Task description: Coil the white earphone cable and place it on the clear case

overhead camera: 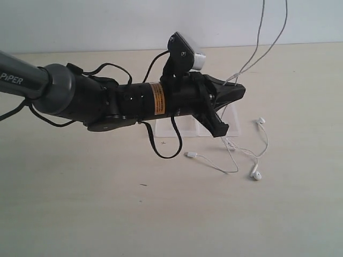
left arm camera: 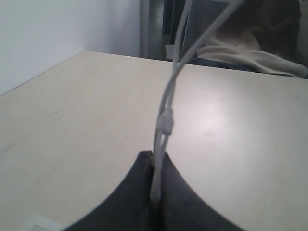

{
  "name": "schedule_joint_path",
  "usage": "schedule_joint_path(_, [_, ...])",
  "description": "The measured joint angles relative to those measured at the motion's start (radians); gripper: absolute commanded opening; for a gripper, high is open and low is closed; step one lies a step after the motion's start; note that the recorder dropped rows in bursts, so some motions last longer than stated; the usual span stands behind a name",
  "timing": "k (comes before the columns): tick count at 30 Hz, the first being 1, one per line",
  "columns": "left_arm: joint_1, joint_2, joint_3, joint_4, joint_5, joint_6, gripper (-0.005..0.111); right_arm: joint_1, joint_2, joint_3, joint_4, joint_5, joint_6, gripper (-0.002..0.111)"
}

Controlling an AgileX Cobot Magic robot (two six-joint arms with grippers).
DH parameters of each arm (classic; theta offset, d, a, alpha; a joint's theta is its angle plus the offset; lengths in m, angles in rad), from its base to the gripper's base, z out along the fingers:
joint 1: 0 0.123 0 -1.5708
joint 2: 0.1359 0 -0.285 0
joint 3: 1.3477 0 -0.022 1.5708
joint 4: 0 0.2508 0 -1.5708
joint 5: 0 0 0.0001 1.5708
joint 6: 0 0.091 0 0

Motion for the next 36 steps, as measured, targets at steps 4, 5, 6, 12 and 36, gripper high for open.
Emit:
schedule_joint_path(4, [0.0, -0.019, 0.0, 0.02, 0.002, -0.036, 0.0, -0.042, -0.011, 0.026, 0.005, -0.005, 0.0, 0.0])
schedule_joint_path(5, [0.0, -0.021, 0.0, 0.025, 0.006, -0.039, 0.0, -0.052, -0.015, 0.038, 0.011, -0.016, 0.0, 0.0])
schedule_joint_path(6, [0.0, -0.027, 0.0, 0.03, 0.012, -0.042, 0.0, -0.061, -0.019, 0.055, 0.021, -0.028, 0.0, 0.0])
schedule_joint_path(12, [0.0, -0.061, 0.0, 0.043, 0.097, -0.062, 0.0, -0.094, -0.043, 0.138, 0.051, -0.113, 0.0, 0.0])
schedule_joint_path(36, [0.111, -0.11, 0.016, 0.224, -0.002, -0.244, 0.0, -0.1, -0.057, 0.389, 0.387, -0.328, -0.242, 0.0])
